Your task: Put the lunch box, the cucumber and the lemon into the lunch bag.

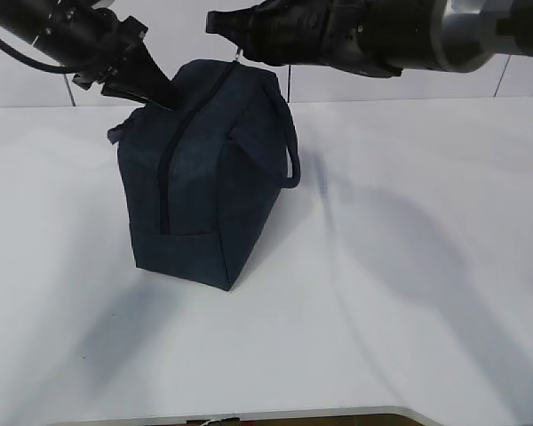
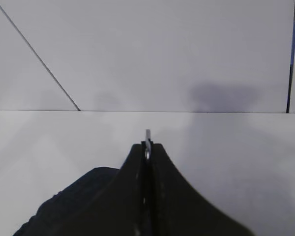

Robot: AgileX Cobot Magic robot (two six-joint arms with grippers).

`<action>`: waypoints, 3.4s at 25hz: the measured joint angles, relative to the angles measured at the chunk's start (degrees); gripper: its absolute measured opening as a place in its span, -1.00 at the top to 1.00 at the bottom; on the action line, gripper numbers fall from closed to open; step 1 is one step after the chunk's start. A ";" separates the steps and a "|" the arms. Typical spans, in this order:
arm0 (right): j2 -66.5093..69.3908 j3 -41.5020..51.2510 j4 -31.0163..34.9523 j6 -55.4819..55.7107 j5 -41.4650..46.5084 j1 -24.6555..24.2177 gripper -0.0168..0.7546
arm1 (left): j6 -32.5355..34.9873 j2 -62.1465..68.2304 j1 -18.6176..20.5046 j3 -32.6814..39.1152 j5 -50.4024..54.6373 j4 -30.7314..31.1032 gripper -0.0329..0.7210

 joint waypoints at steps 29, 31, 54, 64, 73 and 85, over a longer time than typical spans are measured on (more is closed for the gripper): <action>6.90 -2.90 -2.63 1.53 -0.84 -2.35 0.94 | -10.65 -6.22 -7.04 5.19 -2.35 10.88 0.95; 7.14 -3.03 -2.63 1.63 -1.02 -2.58 0.94 | -10.65 -6.22 -7.04 5.32 -2.76 10.78 0.95; 9.31 -3.56 -2.88 3.34 -5.01 -3.46 0.94 | -10.77 -7.00 -7.17 5.66 -3.52 12.38 0.37; 9.31 -3.56 -2.97 3.46 -5.01 -3.12 0.94 | -10.77 -5.05 -7.17 4.19 -10.56 8.03 0.17; 9.31 -3.56 -2.97 3.59 -5.01 -3.00 0.94 | -8.68 -3.38 -7.17 3.98 -8.74 8.03 0.94; 11.76 -3.56 -3.00 4.04 -5.92 -3.00 0.94 | -7.63 -3.38 -7.17 3.98 -5.99 8.14 0.95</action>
